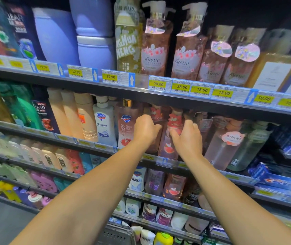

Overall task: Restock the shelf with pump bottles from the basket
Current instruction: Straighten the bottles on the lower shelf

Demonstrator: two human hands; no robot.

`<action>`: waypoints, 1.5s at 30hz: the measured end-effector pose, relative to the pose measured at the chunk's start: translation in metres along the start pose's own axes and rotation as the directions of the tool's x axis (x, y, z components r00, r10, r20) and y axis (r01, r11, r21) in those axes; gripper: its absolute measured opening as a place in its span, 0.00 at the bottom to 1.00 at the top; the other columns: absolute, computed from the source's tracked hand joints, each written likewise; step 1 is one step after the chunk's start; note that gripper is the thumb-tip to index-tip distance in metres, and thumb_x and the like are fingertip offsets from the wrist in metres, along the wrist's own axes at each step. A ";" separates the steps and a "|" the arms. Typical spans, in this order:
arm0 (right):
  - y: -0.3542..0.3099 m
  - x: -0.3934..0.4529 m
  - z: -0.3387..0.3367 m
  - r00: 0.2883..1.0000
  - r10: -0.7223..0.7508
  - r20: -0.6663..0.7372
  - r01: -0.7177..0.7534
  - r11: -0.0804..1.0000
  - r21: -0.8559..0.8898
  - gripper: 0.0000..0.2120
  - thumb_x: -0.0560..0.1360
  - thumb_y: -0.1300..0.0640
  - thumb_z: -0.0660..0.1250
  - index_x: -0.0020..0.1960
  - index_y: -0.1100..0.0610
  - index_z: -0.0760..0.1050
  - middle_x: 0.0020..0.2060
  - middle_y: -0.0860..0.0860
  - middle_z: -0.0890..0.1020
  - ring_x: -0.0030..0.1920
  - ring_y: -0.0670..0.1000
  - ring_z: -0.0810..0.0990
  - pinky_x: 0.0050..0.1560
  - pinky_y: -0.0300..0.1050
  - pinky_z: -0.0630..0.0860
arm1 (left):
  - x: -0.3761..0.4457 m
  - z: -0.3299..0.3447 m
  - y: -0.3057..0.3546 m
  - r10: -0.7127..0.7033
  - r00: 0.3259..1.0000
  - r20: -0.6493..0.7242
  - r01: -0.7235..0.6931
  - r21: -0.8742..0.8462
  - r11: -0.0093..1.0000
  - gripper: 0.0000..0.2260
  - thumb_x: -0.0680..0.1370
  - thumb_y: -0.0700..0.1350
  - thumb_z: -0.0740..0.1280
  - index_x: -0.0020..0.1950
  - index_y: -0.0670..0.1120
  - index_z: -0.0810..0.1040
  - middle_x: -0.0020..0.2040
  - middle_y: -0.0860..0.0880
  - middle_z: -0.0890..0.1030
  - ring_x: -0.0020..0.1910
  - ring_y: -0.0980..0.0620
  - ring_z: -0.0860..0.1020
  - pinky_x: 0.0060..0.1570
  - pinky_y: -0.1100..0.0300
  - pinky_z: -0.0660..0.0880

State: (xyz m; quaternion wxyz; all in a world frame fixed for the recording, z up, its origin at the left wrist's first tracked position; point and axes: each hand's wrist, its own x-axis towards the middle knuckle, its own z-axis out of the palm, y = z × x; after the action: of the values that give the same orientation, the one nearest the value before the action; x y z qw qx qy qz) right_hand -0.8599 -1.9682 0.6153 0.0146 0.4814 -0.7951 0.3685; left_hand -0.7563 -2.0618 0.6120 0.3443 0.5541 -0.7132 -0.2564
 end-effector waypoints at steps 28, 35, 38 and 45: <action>-0.007 0.017 0.002 0.986 0.066 0.152 -0.063 0.998 -0.024 0.16 0.77 0.49 0.67 0.39 0.58 0.68 0.40 0.53 0.72 0.50 0.62 0.78 0.43 0.45 0.65 | 0.006 -0.032 -0.009 0.145 0.959 0.242 -0.144 -0.022 0.989 0.12 0.78 0.49 0.70 0.45 0.40 0.79 0.30 0.50 0.81 0.29 0.55 0.82 0.41 0.53 0.82; -0.003 0.021 -0.005 0.985 0.040 0.171 -0.044 0.999 0.021 0.14 0.78 0.52 0.66 0.39 0.60 0.70 0.37 0.54 0.73 0.41 0.55 0.72 0.42 0.44 0.63 | 0.008 -0.036 -0.006 0.126 0.950 0.285 -0.136 0.016 0.991 0.13 0.79 0.49 0.68 0.46 0.39 0.81 0.32 0.48 0.82 0.31 0.53 0.83 0.32 0.64 0.78; -0.001 0.022 -0.008 0.981 0.051 0.187 -0.060 0.997 0.042 0.15 0.78 0.52 0.66 0.37 0.59 0.70 0.34 0.51 0.73 0.39 0.53 0.71 0.41 0.43 0.63 | 0.009 -0.037 -0.005 0.117 0.949 0.293 -0.131 0.027 0.991 0.12 0.79 0.50 0.68 0.45 0.41 0.80 0.33 0.50 0.81 0.33 0.54 0.82 0.30 0.66 0.75; 0.000 0.023 -0.009 0.988 0.032 0.154 -0.041 0.997 0.060 0.16 0.75 0.51 0.68 0.32 0.58 0.72 0.30 0.53 0.76 0.35 0.54 0.76 0.35 0.43 0.67 | 0.004 -0.037 -0.004 0.104 0.967 0.234 -0.113 0.027 0.993 0.15 0.78 0.50 0.69 0.33 0.46 0.78 0.29 0.52 0.81 0.29 0.59 0.79 0.31 0.67 0.71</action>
State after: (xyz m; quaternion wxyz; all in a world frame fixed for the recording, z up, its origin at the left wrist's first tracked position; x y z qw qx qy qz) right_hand -0.8748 -1.9797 0.6308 -0.0683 0.4939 -0.7905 0.3556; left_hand -0.7262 -2.0662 0.6329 0.2611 0.4872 -0.7828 -0.2859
